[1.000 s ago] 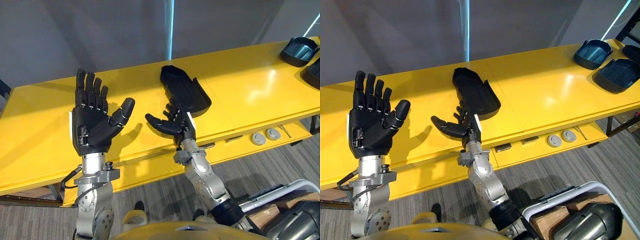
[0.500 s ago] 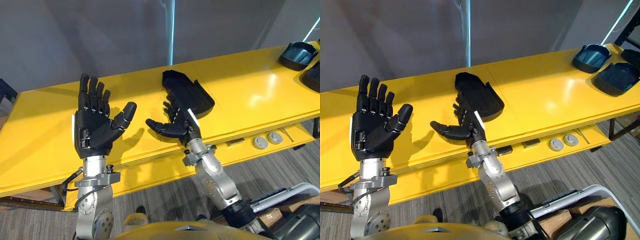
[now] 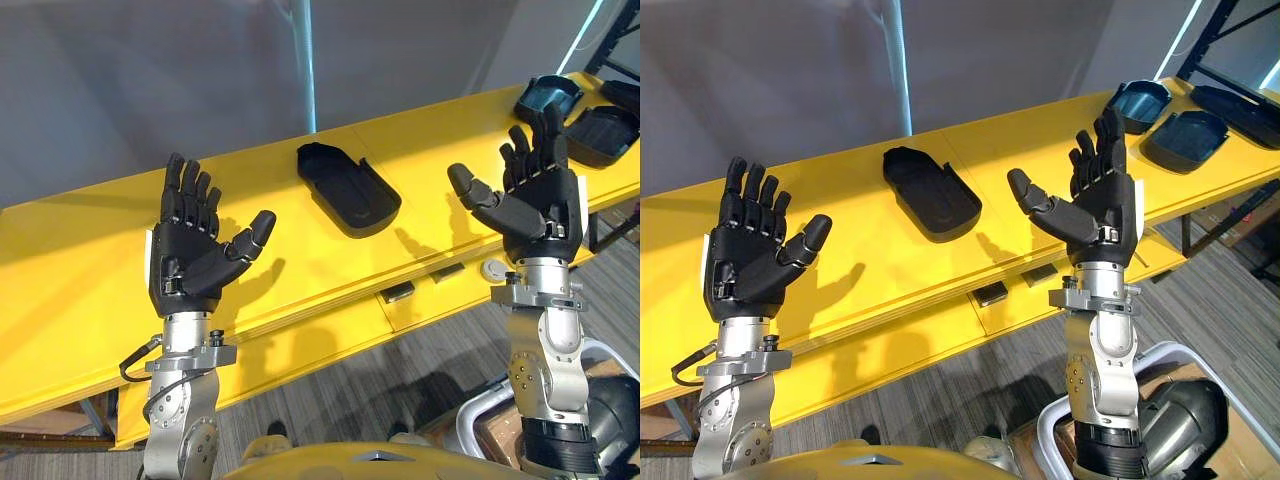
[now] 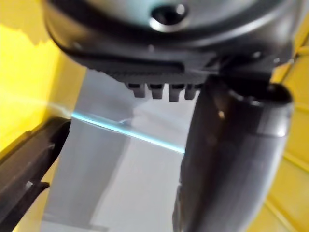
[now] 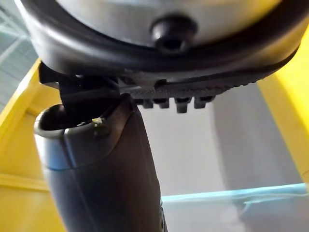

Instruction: Walk over and take three plastic housings, then place them on the shelf

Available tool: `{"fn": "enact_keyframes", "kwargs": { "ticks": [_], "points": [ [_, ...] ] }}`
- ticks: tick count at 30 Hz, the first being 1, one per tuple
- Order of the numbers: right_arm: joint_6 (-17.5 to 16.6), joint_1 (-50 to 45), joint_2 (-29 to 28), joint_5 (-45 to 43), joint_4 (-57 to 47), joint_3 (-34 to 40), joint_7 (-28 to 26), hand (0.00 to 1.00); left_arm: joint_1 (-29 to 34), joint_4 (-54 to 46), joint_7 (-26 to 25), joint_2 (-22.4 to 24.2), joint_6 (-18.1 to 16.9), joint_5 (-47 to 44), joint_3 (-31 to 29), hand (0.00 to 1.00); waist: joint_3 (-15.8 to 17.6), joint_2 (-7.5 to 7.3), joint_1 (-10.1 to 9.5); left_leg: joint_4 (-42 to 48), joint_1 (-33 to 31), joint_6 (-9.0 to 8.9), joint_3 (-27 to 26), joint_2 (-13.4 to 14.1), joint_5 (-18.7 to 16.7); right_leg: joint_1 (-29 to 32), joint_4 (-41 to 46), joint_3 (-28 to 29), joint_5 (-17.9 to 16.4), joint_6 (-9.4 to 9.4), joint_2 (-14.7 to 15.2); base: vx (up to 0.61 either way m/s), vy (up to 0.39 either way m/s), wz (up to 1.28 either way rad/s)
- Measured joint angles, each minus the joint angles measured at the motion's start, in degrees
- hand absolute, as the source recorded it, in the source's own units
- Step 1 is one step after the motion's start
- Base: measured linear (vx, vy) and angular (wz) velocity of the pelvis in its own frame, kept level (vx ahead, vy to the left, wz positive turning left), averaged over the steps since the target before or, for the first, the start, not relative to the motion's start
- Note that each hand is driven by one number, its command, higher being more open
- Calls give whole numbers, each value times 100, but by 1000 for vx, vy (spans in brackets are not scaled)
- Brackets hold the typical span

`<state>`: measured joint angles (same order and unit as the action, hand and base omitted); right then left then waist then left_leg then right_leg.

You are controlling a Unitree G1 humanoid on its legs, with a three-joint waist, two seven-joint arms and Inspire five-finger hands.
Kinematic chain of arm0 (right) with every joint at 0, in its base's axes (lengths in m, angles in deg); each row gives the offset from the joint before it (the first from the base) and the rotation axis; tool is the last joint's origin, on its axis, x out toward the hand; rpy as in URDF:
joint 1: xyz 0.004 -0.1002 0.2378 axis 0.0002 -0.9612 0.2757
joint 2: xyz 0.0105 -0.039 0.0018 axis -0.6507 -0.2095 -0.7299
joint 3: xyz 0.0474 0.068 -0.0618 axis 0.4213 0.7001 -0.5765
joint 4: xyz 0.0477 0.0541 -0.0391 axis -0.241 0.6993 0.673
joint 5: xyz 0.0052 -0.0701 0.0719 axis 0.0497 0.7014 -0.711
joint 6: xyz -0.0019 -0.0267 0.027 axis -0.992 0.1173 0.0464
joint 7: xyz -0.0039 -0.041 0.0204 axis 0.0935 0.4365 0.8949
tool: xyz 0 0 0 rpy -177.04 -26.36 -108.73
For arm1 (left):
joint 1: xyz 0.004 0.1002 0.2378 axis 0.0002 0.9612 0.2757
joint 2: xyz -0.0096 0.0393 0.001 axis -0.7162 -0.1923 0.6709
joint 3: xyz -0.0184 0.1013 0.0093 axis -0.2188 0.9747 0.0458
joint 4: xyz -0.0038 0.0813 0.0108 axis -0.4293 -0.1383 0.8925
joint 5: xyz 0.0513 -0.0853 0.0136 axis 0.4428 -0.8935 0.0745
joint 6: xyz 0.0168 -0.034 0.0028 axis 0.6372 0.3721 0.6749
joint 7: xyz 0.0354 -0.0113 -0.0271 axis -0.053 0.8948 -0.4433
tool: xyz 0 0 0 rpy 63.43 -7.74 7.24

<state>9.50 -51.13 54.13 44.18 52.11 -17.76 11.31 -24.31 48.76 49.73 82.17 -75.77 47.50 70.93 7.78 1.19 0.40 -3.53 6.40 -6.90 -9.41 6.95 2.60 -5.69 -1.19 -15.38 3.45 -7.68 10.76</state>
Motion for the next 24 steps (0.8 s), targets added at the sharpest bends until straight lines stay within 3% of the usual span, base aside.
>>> {"fn": "enact_keyframes", "kwargs": {
  "ticks": [7, 12, 24],
  "points": [
    [435, 65, 223, -39, 814, 0, -151, 100, -160, 153, 33, -208, 100, 0, 29, 100, 58, -94, -27, 47, -130, -5, 40, 11, -13, 71, 11, -17, 7, -9, -4, 0, 1, 4],
    [523, 550, 231, -299, 1369, -190, -240, 100, -573, 377, 2, -404, 100, 1, 31, 100, 363, -265, -43, 639, -588, -6, 140, 62, -227, 297, 165, -18, 7, -8, -2, -39, 2, 3],
    [522, 1261, 635, -333, 1718, -380, -562, 100, -1062, 441, -134, -468, 99, 1, 23, 100, 1058, -185, -176, 1571, -1262, 21, 361, 138, -559, 585, 470, -128, -42, 58, 11, -40, 12, 6]
  ]
}}
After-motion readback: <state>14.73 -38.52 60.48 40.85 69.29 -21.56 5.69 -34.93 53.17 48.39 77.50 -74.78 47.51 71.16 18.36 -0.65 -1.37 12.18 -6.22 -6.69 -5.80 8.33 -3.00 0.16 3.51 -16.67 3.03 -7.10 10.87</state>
